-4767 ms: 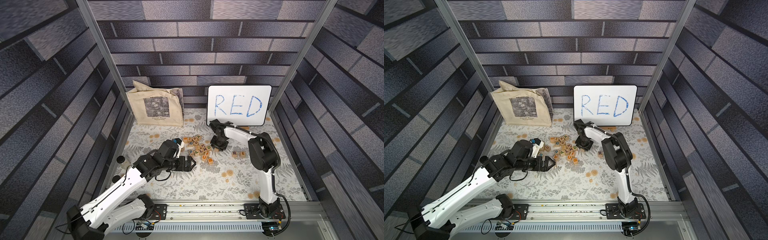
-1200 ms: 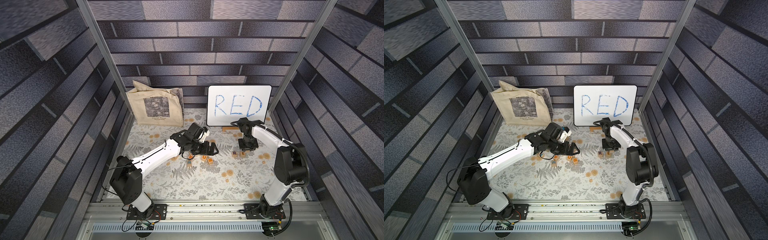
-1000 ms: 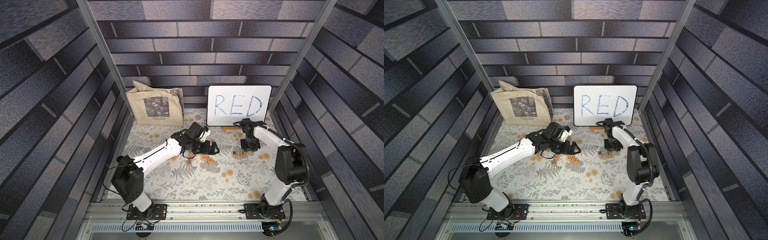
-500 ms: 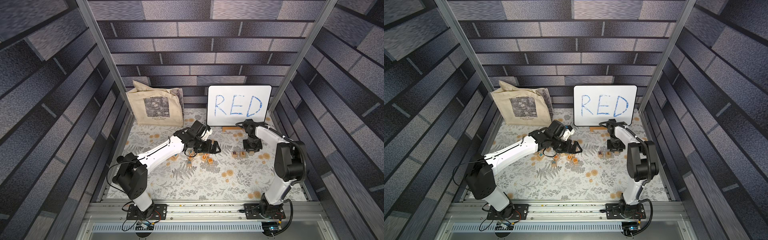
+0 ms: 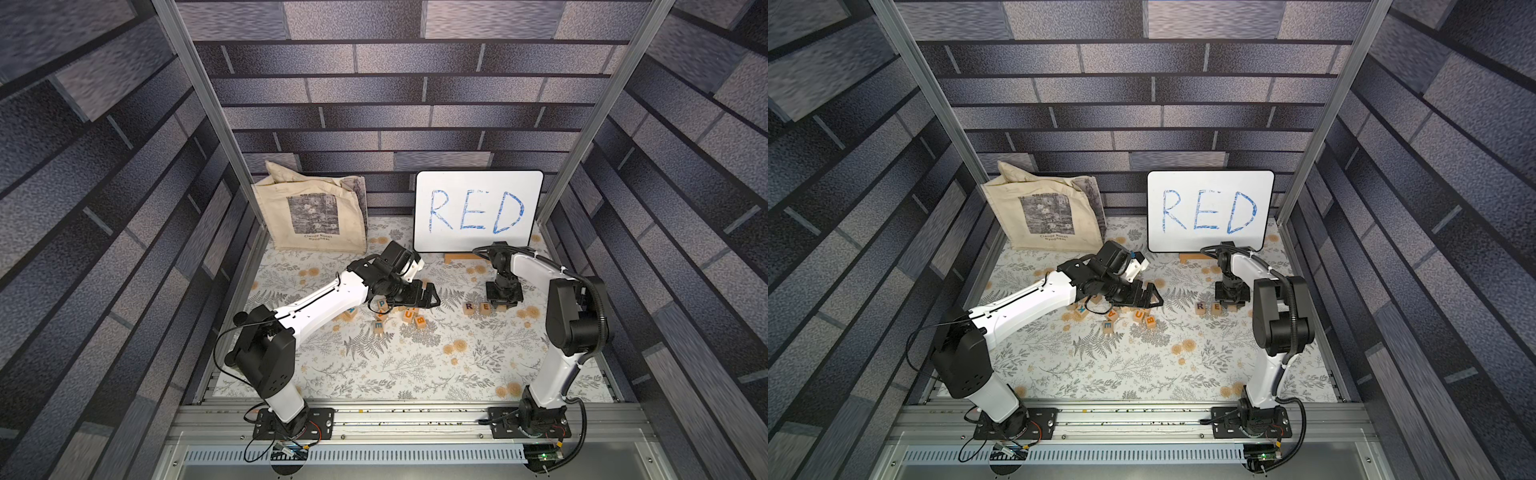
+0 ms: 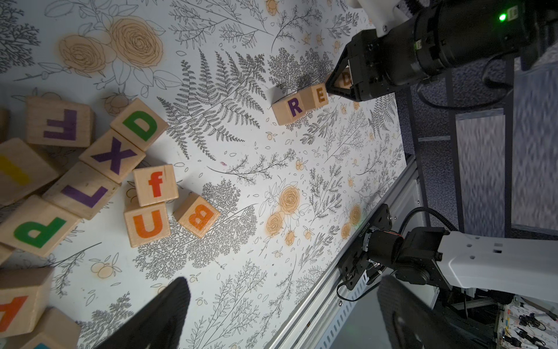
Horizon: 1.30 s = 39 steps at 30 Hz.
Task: Assemble the uppercase word "red" with letter blocks
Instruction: Place the letter block at the center of the board.
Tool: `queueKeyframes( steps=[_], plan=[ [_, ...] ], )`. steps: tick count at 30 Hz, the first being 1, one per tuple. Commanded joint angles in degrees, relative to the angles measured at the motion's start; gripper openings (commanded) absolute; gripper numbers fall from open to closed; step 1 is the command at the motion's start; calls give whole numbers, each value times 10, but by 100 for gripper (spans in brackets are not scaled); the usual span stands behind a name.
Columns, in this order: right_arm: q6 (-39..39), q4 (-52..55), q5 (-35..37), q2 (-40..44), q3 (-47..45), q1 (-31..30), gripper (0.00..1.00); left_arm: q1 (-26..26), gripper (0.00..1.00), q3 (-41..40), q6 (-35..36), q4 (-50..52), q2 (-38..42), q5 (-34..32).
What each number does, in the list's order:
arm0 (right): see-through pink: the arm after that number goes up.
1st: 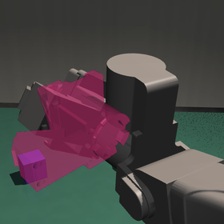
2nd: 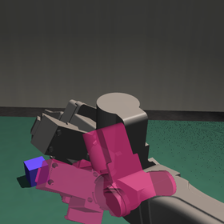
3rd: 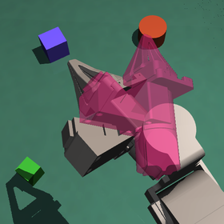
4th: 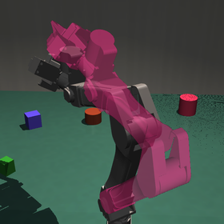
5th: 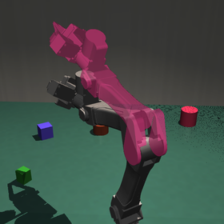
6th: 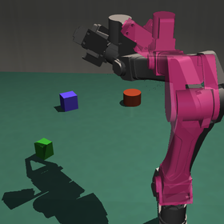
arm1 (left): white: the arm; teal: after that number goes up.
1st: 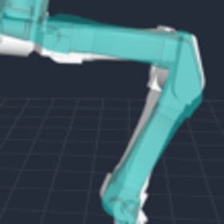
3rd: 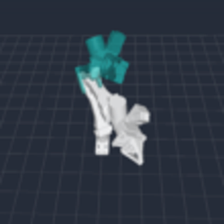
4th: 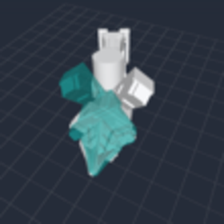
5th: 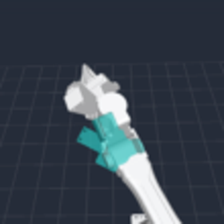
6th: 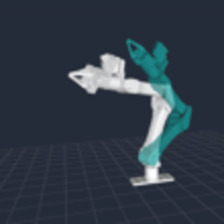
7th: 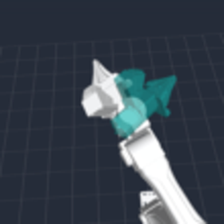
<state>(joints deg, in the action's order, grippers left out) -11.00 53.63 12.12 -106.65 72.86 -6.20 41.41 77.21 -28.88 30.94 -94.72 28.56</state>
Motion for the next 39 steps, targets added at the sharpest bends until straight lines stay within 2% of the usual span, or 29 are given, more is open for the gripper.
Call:
queueKeyframes(
  steps=[1, 15, 29, 34, 39],
  plan=[
    [4, -3, -11, -10, -7, 6, 16, -5, 100, 19, 15, 13, -5, 11],
    [5, -6, -18, -27, -14, 11, 22, -7, 100, 16, 16, 13, -7, 13],
    [10, -1, -12, -21, -17, 12, 39, -8, 100, 6, 13, 9, -1, 14],
    [11, 1, -6, -16, -16, 11, 48, -8, 100, 2, 11, 8, 2, 14],
    [11, 3, 11, -4, -17, 11, 46, -8, 100, -3, 10, 5, 5, 14]
  ],
)
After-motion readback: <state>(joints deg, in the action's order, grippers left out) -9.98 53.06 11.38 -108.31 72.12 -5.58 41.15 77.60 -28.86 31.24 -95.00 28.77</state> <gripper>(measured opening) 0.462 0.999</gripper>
